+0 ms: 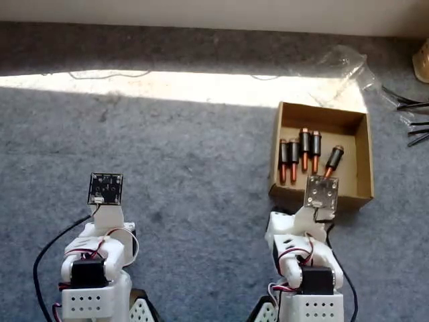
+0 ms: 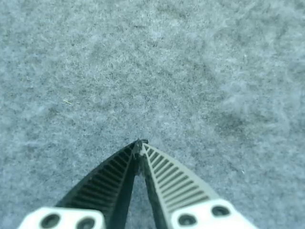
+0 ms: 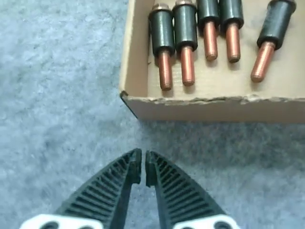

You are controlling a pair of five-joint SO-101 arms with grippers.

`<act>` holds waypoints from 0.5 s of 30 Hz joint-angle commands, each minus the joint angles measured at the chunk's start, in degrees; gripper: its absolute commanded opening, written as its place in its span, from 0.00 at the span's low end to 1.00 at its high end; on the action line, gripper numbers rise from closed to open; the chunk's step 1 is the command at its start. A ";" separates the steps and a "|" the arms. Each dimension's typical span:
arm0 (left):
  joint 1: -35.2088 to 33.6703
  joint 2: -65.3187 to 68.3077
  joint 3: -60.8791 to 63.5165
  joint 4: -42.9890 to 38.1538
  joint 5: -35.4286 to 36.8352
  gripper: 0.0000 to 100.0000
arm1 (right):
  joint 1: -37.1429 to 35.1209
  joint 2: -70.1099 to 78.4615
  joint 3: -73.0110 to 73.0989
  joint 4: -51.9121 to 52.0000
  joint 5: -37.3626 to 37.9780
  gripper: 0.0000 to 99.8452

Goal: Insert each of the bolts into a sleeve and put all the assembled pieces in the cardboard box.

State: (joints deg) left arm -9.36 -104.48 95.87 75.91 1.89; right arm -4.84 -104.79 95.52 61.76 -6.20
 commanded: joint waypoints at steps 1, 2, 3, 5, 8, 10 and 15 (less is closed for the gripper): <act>1.19 -0.13 1.27 0.44 0.35 0.01 | -0.57 -0.31 6.73 2.15 -0.26 0.01; 1.27 -0.13 1.27 0.44 0.35 0.01 | -0.57 -0.40 6.73 2.95 -0.26 0.01; 1.27 -0.13 1.27 0.44 0.35 0.01 | -0.57 -0.40 6.73 3.74 -0.18 0.01; 1.27 -0.13 1.27 0.44 0.35 0.01 | -0.57 -0.40 6.73 5.23 0.44 0.01; 1.27 -0.13 1.27 0.44 0.35 0.01 | -0.57 -0.40 6.64 5.85 5.19 0.01; 1.27 -0.13 1.27 0.44 0.35 0.01 | -0.57 -0.13 6.55 6.37 7.12 0.01; 1.27 -0.13 1.27 0.44 0.26 0.01 | -0.66 -0.40 6.64 8.31 10.11 0.01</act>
State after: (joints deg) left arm -9.36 -104.48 95.87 75.91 1.89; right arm -5.10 -104.79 95.52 69.32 1.80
